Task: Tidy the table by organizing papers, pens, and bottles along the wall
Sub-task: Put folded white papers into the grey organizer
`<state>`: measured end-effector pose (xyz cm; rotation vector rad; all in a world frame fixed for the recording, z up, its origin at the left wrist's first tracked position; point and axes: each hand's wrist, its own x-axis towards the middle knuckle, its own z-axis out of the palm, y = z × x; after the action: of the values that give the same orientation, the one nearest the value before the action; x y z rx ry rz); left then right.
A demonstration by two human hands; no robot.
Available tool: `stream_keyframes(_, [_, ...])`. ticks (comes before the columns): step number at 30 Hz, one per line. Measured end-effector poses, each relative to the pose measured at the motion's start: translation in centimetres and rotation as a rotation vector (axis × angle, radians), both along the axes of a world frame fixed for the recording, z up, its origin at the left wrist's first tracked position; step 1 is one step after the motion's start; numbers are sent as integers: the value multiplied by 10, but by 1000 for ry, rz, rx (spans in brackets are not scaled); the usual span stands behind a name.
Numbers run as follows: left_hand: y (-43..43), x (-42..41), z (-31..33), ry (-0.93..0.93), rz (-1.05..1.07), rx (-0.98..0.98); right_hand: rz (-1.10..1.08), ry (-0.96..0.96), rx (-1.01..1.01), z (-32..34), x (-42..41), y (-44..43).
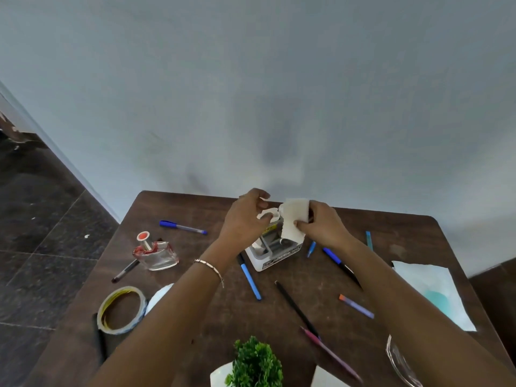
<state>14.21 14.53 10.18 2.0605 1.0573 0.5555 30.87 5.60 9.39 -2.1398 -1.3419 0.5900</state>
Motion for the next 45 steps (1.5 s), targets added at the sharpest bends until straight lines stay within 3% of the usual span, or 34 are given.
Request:
stream_keyframes(7, [28,21,-7,466,-420,298,-102,-63,-4,-19,6,18])
stream_keyframes(10, [35,32,-11,591,-505,431,-120,-97,21,-22,9,17])
stream_keyframes(23, [51,58,-26,677,-526,491,-135,-46,72,-31,11,16])
stream_keyframes(30, [60,64,-29,701,-490,415,-109,-85,96,-39,7,17])
stream_keyframes(37, [63,66,-30,638,-521,350,101,-403,109,-50,-7,10])
stream_keyframes(42, [63,66,-31,622,-508,344,65,-592,187,-53,-8,2])
stream_keyframes(45, [62,66,-30,586,-499,351,44,-595,193,-58,-6,0])
